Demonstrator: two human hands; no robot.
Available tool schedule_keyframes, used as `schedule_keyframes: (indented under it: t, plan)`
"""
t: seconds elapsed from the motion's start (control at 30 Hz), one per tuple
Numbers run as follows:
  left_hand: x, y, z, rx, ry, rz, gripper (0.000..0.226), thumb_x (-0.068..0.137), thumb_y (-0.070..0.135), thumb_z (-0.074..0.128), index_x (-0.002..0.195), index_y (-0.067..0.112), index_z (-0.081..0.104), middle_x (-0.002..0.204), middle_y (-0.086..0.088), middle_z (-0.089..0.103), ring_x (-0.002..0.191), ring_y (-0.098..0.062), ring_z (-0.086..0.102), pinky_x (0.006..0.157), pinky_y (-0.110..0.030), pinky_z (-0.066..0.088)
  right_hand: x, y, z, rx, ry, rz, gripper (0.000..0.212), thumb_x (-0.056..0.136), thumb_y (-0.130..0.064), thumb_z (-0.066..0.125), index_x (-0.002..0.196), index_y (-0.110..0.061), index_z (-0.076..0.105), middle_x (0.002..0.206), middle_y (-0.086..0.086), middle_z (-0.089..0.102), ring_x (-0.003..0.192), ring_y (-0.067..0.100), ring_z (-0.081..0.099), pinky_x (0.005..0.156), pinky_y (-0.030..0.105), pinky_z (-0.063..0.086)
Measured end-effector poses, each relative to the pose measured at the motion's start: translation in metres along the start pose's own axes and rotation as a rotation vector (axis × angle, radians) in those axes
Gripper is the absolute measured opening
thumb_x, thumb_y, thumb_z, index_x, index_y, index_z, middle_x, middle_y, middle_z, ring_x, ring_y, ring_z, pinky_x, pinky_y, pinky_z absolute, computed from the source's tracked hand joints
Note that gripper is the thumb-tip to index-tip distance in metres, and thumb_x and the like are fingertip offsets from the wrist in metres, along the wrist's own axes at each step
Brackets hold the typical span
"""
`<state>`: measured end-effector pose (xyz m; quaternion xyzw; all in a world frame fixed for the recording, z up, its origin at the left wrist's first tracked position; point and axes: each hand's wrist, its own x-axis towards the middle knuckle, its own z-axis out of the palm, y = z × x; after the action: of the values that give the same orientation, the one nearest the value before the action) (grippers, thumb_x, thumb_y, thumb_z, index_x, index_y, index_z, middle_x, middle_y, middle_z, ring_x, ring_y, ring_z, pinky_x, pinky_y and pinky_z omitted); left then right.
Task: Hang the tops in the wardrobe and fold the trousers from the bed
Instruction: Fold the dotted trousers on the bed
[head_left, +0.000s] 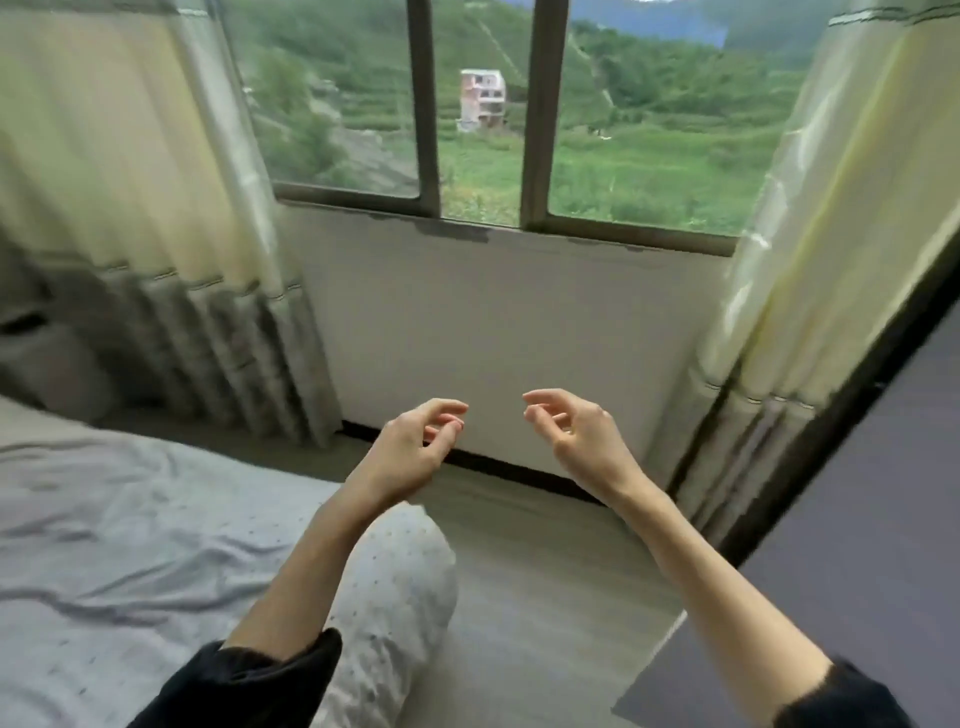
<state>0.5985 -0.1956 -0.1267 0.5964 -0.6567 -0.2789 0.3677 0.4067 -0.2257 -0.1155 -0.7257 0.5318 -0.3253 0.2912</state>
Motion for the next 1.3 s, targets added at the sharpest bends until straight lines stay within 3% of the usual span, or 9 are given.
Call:
schedule_keyframes:
  t: [0.17, 0.27, 0.37, 0.53, 0.63, 0.8, 1.0, 1.17, 1.3]
  plan:
    - [-0.075, -0.061, -0.079, 0.069, 0.208, -0.27, 0.026, 0.096, 0.023, 0.048, 0.12, 0.024, 0.058, 0.108, 0.005, 0.062, 0.093, -0.007, 0.057, 0.075, -0.011, 0.042, 0.017, -0.058, 0.112, -0.003, -0.327, -0.173, 0.02, 0.093, -0.022, 0.055, 0.109, -0.018, 0.067, 0.095, -0.001, 0.07, 0.078, 0.006, 0.06, 0.078, 0.021, 0.045]
    - [-0.128, -0.089, -0.122, 0.089, 0.337, -0.401, 0.027, 0.097, 0.023, 0.047, 0.122, 0.023, 0.057, 0.108, 0.006, 0.059, 0.092, -0.005, 0.054, 0.068, -0.001, 0.039, 0.01, -0.104, 0.17, 0.015, -0.469, -0.292, 0.022, 0.094, -0.022, 0.054, 0.111, -0.016, 0.066, 0.098, 0.0, 0.07, 0.084, 0.01, 0.063, 0.077, 0.022, 0.046]
    - [-0.207, -0.125, -0.166, 0.086, 0.487, -0.551, 0.028, 0.097, 0.024, 0.046, 0.123, 0.022, 0.056, 0.113, 0.003, 0.06, 0.094, -0.007, 0.055, 0.072, -0.007, 0.04, -0.021, -0.161, 0.249, 0.021, -0.663, -0.436, 0.022, 0.094, -0.021, 0.055, 0.112, -0.015, 0.066, 0.101, 0.003, 0.071, 0.089, 0.015, 0.066, 0.077, 0.023, 0.046]
    - [-0.32, -0.194, -0.215, 0.034, 0.6, -0.769, 0.029, 0.098, 0.024, 0.045, 0.125, 0.02, 0.055, 0.12, 0.001, 0.06, 0.103, -0.011, 0.056, 0.084, -0.019, 0.043, -0.084, -0.221, 0.368, -0.019, -0.93, -0.588, 0.026, 0.095, -0.022, 0.053, 0.119, -0.015, 0.062, 0.107, 0.002, 0.069, 0.095, 0.016, 0.066, 0.07, 0.015, 0.038]
    - [-0.38, -0.241, -0.25, 0.01, 0.633, -0.862, 0.03, 0.098, 0.023, 0.045, 0.126, 0.018, 0.054, 0.122, 0.003, 0.058, 0.101, -0.006, 0.052, 0.08, -0.015, 0.039, -0.116, -0.251, 0.44, -0.067, -1.04, -0.632, 0.027, 0.095, -0.02, 0.052, 0.12, -0.013, 0.061, 0.109, 0.006, 0.069, 0.099, 0.02, 0.065, 0.082, 0.022, 0.043]
    - [-0.459, -0.306, -0.303, -0.019, 0.669, -0.977, 0.025, 0.098, 0.022, 0.044, 0.12, 0.021, 0.057, 0.117, 0.009, 0.056, 0.105, -0.009, 0.053, 0.085, -0.02, 0.04, -0.149, -0.297, 0.54, -0.165, -1.15, -0.631, 0.028, 0.096, -0.018, 0.051, 0.122, -0.011, 0.059, 0.115, 0.01, 0.066, 0.105, 0.024, 0.062, 0.086, 0.025, 0.042]
    - [-0.514, -0.376, -0.346, 0.026, 0.741, -1.11, 0.031, 0.096, 0.015, 0.047, 0.126, 0.017, 0.052, 0.124, -0.001, 0.056, 0.102, -0.01, 0.052, 0.082, -0.019, 0.038, -0.166, -0.332, 0.639, -0.25, -1.236, -0.645, 0.029, 0.097, -0.019, 0.048, 0.123, -0.012, 0.058, 0.116, 0.009, 0.066, 0.103, 0.026, 0.063, 0.089, 0.031, 0.047]
    - [-0.531, -0.453, -0.393, 0.076, 0.824, -1.184, 0.046, 0.095, 0.017, 0.05, 0.139, 0.015, 0.037, 0.133, -0.008, 0.046, 0.121, -0.019, 0.047, 0.097, -0.029, 0.038, -0.165, -0.36, 0.744, -0.288, -1.267, -0.634, 0.033, 0.097, -0.016, 0.047, 0.129, -0.012, 0.053, 0.119, 0.01, 0.065, 0.107, 0.025, 0.061, 0.093, 0.037, 0.047]
    - [-0.518, -0.506, -0.423, 0.122, 1.002, -1.152, 0.054, 0.093, 0.024, 0.054, 0.142, 0.015, 0.034, 0.144, -0.005, 0.039, 0.133, -0.018, 0.036, 0.108, -0.035, 0.032, -0.165, -0.363, 0.805, -0.321, -1.287, -0.674, 0.035, 0.097, -0.017, 0.046, 0.131, -0.011, 0.051, 0.124, 0.01, 0.061, 0.11, 0.023, 0.058, 0.097, 0.037, 0.046]
